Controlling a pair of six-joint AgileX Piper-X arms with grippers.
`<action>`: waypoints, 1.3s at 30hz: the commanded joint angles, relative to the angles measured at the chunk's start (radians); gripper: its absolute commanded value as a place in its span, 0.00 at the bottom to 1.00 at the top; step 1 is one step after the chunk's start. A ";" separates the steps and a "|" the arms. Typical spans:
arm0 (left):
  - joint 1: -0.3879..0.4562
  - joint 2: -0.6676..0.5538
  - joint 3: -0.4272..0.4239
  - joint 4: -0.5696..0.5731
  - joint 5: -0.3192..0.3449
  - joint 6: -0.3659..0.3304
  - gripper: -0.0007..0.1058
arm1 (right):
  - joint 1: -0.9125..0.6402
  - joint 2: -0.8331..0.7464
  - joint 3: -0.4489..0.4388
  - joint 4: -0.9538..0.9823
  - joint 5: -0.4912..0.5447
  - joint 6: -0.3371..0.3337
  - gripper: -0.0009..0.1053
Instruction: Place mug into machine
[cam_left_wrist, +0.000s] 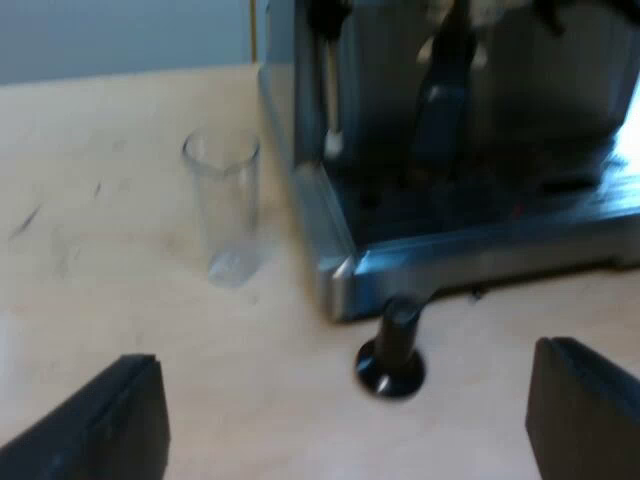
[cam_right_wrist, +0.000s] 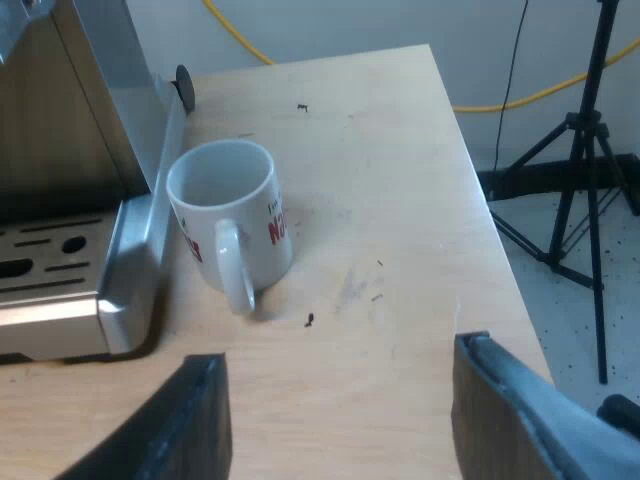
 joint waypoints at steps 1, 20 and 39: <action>-0.001 -0.014 -0.022 -0.039 0.058 -0.030 0.71 | -0.002 0.038 -0.040 0.013 -0.035 -0.022 0.49; -0.237 0.266 -0.096 -0.235 0.098 0.009 0.70 | 0.002 0.376 -0.142 -0.087 -0.101 -0.059 0.49; -0.569 0.608 -0.096 -0.474 -0.033 0.000 0.70 | 0.105 0.619 -0.142 -0.238 -0.060 -0.006 0.49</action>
